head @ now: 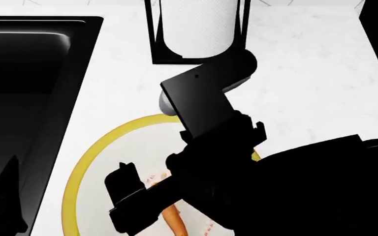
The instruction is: There is a mixed pile of frozen fruits and vegetables on the counter. Locate all the frozen vegetables and place the items in a bowl on the counter. Take all the frozen fruits and defrost them in a running sink.
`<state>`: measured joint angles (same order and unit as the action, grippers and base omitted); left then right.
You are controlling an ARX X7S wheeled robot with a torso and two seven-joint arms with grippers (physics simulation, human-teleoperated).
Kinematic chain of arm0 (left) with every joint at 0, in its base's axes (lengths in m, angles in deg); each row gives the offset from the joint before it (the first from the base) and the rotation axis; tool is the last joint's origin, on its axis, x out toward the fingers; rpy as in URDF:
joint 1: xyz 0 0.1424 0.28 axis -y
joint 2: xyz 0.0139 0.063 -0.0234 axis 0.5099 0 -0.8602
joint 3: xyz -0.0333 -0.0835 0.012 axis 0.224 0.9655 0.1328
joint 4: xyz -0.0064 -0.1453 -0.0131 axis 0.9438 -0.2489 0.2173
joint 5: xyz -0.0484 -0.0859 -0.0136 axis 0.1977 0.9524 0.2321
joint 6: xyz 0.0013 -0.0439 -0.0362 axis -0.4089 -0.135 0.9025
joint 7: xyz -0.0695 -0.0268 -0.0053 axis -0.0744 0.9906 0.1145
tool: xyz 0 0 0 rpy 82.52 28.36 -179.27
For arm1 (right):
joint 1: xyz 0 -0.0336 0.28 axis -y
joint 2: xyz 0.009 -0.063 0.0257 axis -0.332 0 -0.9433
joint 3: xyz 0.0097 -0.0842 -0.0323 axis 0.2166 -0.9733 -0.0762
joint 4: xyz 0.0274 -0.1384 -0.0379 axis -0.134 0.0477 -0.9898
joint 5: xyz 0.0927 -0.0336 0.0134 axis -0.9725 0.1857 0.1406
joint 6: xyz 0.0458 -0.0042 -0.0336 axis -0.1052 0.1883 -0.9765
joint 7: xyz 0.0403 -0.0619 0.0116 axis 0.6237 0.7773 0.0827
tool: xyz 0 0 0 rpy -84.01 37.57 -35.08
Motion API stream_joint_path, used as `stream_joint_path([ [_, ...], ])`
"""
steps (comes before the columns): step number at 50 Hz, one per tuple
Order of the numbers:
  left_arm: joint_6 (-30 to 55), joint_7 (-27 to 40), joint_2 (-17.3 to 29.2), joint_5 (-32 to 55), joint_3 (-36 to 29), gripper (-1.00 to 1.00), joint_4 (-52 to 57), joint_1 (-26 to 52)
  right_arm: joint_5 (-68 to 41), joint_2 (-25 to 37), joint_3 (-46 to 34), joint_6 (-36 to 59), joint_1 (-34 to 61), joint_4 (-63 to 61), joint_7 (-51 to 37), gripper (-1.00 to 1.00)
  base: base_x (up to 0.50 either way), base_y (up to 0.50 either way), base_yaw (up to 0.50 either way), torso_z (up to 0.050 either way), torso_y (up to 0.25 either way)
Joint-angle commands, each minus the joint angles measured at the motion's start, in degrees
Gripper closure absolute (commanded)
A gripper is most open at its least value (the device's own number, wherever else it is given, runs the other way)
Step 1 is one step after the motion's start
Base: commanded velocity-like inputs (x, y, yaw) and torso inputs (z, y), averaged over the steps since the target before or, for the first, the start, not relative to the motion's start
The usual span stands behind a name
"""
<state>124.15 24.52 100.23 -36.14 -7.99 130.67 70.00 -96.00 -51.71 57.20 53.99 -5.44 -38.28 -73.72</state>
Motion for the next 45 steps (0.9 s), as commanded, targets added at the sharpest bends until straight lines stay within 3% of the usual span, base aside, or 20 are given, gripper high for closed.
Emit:
stream_joint_path([
  [1, -0.7, -0.2, 0.0, 1.0, 0.9, -1.0, 0.0, -0.5, 7.0, 2.5, 7.3, -5.8, -5.0, -11.5, 1.7, -1.0, 0.0, 0.0, 0.0, 0.0, 0.0],
  [5, -2.5, -1.3, 0.4, -0.6, 0.1, -1.0, 0.5, -1.2, 13.4, 4.5, 13.3, -10.8, -12.9, -19.5, 3.3, -1.0, 0.0, 0.0, 0.0, 0.0, 0.0],
  [9, -2.8, -1.4, -0.3, 1.0, 1.0, -1.0, 0.3, -1.2, 25.9, 7.4, 14.6, -14.2, -20.7, -27.1, 8.2, -1.0, 0.0, 0.0, 0.0, 0.0, 0.0],
  [12, -3.4, -1.7, -0.5, 0.9, 0.8, -1.0, 0.1, -1.4, 29.2, 8.0, 16.9, -17.2, -26.0, -29.9, 7.8, -1.0, 0.0, 0.0, 0.0, 0.0, 0.153],
  [21, -4.3, -2.0, -0.6, 0.6, 0.5, -1.0, -0.3, -1.8, 43.4, 9.1, 15.1, -24.1, -36.4, -34.8, 12.1, -1.0, 0.0, 0.0, 0.0, 0.0, 0.25],
  [27, -4.4, -1.9, -0.7, 0.4, 0.1, -1.0, -0.4, -1.7, 46.9, 8.5, 16.9, -28.3, -40.2, -33.3, 12.8, -1.0, 0.0, 0.0, 0.0, 0.0, 0.25],
  [37, -5.8, -2.1, -1.0, -0.4, -0.1, -1.0, -1.4, -2.0, 55.5, 12.6, 17.2, -31.7, -45.8, -32.9, 13.9, -1.0, 0.0, 0.0, 0.0, 0.0, 0.25],
  [45, -6.1, -1.6, -0.9, -0.5, 0.0, -1.0, -0.8, -1.7, 53.6, 13.8, 22.2, -32.8, -49.5, -32.0, 13.1, -1.0, 0.0, 0.0, 0.0, 0.0, 0.242],
])
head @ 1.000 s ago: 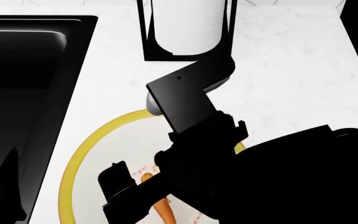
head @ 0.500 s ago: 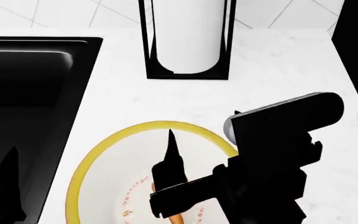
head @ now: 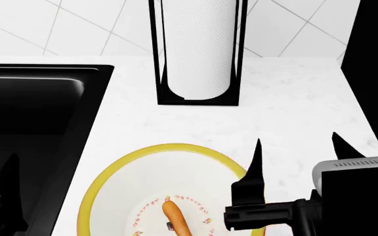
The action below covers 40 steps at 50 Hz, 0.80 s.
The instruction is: There is a mixed pile of frozen fruits and vegetables on the counter. Locate all the frozen vegetables and place the items in a bowl on the counter. Take all the frozen fruits and defrost them in a running sink.
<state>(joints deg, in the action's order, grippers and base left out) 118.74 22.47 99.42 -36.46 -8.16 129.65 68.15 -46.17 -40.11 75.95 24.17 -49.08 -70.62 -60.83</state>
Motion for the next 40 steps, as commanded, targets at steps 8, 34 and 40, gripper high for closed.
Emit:
stream_joint_path([
  [8, -1.2, 1.0, -0.1, -0.7, 0.7, -1.0, -0.8, 0.3, 2.3, 1.8, 4.6, -3.9, -6.5, 0.2, 0.6, -1.0, 0.0, 0.0, 0.0, 0.0, 0.01],
  [34, 0.1, 2.7, 1.0, 1.4, 2.2, -1.0, -1.0, 0.9, 2.5, 2.6, 4.1, -5.0, -6.8, -1.5, 1.1, -1.0, 0.02, 0.43, 0.0, 0.0, 0.0],
  [40, 0.0, 2.8, 1.1, 1.1, 1.7, -1.0, -1.3, 1.0, 3.0, 2.6, 3.5, -5.3, -6.7, -1.5, 1.2, -1.0, 0.02, 0.5, 0.0, 0.0, 0.0],
])
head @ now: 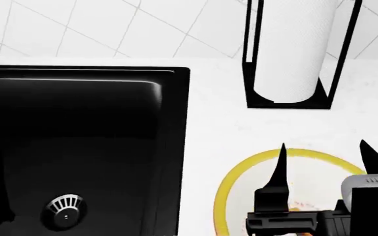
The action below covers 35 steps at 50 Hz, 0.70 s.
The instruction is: There is a mixed pile of frozen fruits and vegetables on the counter. Locate all the frozen vegetables and place the items in a bowl on the counter. Take all the frozen fruits and defrost them in a running sink.
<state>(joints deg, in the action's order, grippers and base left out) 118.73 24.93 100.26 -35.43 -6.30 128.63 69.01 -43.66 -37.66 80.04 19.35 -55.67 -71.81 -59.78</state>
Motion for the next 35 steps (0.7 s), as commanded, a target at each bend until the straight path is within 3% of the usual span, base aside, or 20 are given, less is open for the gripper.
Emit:
stream_joint_path([
  [1, 0.1, 0.4, 0.3, 0.2, 0.0, -1.0, -0.2, 0.1, 0.9, 0.2, -0.8, -0.5, 0.0, -0.4, 0.3, -1.0, 0.02, 0.5, 0.0, 0.0, 0.0],
  [35, -0.1, 0.9, 1.2, 0.2, -0.6, -1.0, -0.7, -0.2, 2.3, -0.5, -2.2, -2.7, -0.5, 1.3, 1.4, -1.0, 0.0, 0.5, 0.0, 0.0, 0.0],
])
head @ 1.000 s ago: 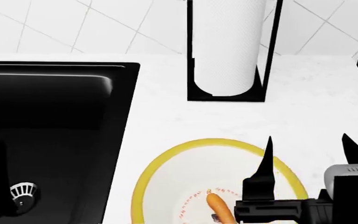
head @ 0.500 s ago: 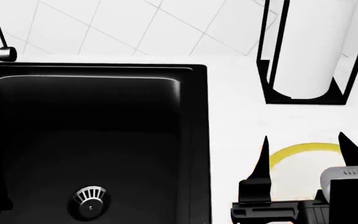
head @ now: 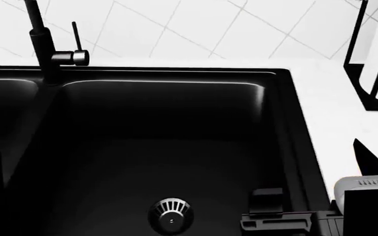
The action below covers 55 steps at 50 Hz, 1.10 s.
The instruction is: There is a mixed pile of frozen fruits and vegetables on the counter. Locate all the frozen vegetables and place the items in a bowl on the counter. Take all the frozen fruits and defrost them in a running sink.
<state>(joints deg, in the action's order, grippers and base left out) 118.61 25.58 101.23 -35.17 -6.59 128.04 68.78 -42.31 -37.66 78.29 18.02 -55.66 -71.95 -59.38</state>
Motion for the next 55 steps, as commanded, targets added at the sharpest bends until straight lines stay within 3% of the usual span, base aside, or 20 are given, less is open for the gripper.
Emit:
stream_joint_path([
  [1, -0.1, 0.2, 0.3, -0.2, -0.4, -1.0, -0.2, -0.1, 1.4, -0.5, -0.6, -1.7, -0.6, 1.8, 1.2, -1.0, 0.0, 0.5, 0.0, 0.0, 0.0],
  [55, -1.1, 0.6, 1.2, -0.1, -1.3, -1.0, -0.6, -0.5, 1.8, -0.2, -1.2, -3.1, -1.0, 1.9, 1.0, -1.0, 0.0, 0.5, 0.0, 0.0, 0.0],
])
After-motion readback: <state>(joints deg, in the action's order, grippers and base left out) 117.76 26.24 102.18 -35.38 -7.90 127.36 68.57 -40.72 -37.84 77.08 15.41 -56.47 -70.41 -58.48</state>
